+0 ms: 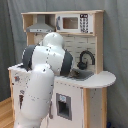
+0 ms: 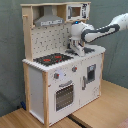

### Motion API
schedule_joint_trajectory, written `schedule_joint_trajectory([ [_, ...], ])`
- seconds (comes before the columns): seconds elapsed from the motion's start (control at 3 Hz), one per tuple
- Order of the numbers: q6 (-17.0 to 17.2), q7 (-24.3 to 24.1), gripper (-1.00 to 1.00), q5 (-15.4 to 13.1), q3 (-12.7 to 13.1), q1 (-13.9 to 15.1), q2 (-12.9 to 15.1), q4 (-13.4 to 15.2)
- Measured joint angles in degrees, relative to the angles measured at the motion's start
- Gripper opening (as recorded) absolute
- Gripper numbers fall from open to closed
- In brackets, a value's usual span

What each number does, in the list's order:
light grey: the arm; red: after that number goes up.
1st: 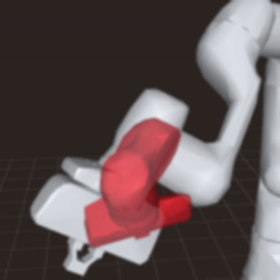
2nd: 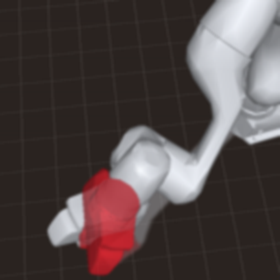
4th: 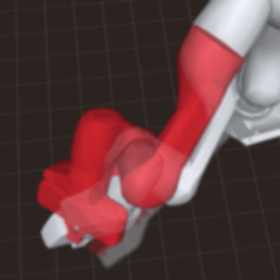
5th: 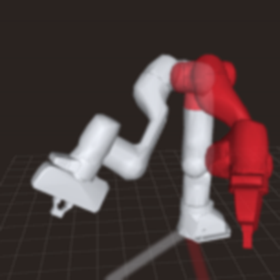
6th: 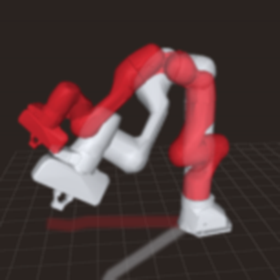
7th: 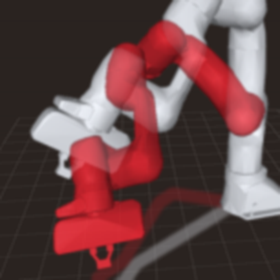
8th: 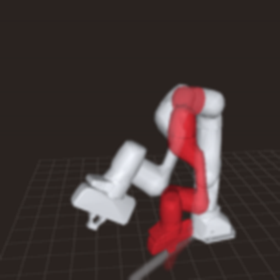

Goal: Play with the kitchen

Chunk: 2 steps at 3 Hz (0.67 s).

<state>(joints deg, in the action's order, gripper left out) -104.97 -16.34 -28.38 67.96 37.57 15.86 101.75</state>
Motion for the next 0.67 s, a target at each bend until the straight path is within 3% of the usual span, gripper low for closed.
schedule_joint_trajectory([
  [0.67, 10.5, -0.1, -1.0, 0.0, 0.7, -0.3, -0.6, -5.3],
])
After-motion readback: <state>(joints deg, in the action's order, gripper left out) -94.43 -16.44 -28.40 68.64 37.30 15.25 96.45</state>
